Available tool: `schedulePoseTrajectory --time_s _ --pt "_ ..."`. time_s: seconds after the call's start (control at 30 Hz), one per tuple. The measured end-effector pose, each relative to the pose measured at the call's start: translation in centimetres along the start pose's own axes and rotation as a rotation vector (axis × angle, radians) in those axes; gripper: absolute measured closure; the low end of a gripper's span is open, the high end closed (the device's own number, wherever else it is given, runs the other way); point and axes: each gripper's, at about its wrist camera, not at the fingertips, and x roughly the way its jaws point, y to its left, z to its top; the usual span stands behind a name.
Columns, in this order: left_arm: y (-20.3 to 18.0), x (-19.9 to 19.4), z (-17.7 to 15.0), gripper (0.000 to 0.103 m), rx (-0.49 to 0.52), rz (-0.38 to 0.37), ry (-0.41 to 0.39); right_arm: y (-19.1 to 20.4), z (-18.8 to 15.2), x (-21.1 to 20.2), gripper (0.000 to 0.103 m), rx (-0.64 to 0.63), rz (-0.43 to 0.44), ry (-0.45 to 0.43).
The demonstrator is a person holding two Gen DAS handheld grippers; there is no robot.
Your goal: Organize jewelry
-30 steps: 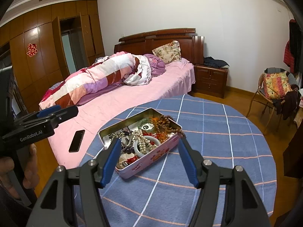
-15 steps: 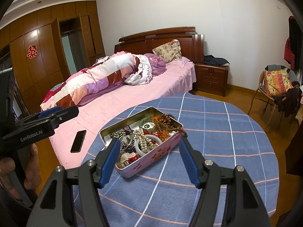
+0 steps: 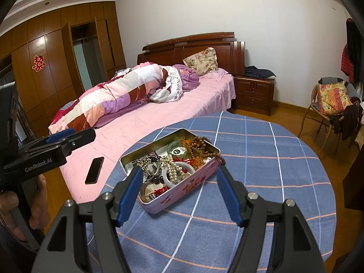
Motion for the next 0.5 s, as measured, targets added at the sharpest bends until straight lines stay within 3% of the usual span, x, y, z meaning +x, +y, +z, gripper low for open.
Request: schedulePoseTrajectory --time_s 0.5 --pt "0.08 0.07 -0.44 0.027 -0.001 -0.01 0.004 0.0 -0.17 -0.04 0.032 0.001 0.001 0.002"
